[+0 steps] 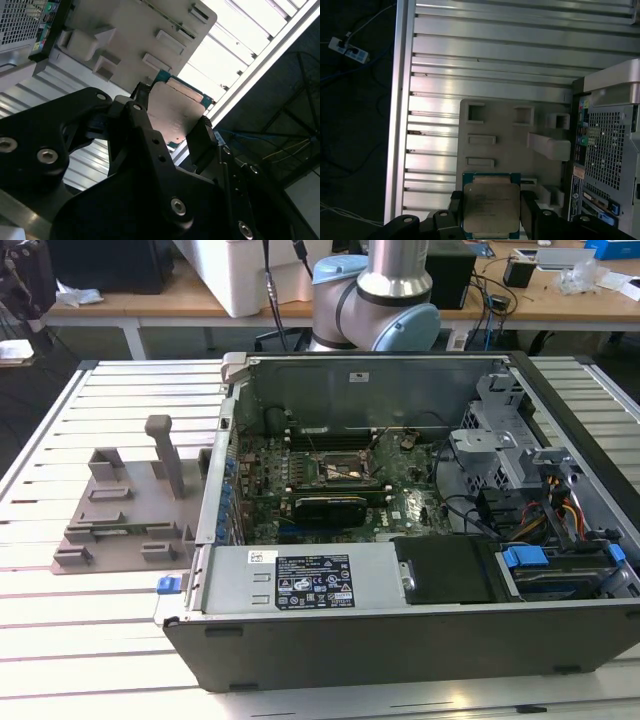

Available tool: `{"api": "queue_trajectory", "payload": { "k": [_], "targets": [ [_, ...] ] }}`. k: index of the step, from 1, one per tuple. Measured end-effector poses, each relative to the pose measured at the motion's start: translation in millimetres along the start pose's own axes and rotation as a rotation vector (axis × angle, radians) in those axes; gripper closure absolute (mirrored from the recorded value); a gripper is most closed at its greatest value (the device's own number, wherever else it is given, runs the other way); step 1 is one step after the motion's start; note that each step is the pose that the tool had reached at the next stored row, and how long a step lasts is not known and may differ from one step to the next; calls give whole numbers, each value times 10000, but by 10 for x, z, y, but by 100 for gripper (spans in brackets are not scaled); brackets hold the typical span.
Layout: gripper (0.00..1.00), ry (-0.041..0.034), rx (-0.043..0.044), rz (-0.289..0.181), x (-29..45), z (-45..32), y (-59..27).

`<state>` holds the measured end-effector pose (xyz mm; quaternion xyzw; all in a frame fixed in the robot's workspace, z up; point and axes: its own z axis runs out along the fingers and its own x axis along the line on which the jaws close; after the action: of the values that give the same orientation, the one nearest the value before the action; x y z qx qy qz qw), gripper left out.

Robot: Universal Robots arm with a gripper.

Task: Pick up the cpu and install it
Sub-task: 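Pick up the cpu and move it towards the insertion slot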

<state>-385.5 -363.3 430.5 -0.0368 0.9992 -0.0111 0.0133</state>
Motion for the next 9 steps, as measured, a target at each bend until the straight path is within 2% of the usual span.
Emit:
{"api": "queue_trajectory", "payload": {
  "k": [1,6,9],
  "targets": [
    [45,2,-1,0,-3,-1,0],
    [45,3,-4,0,-129,4,-10],
    [45,8,-5,-1,-319,10,-24]
  ]
}}
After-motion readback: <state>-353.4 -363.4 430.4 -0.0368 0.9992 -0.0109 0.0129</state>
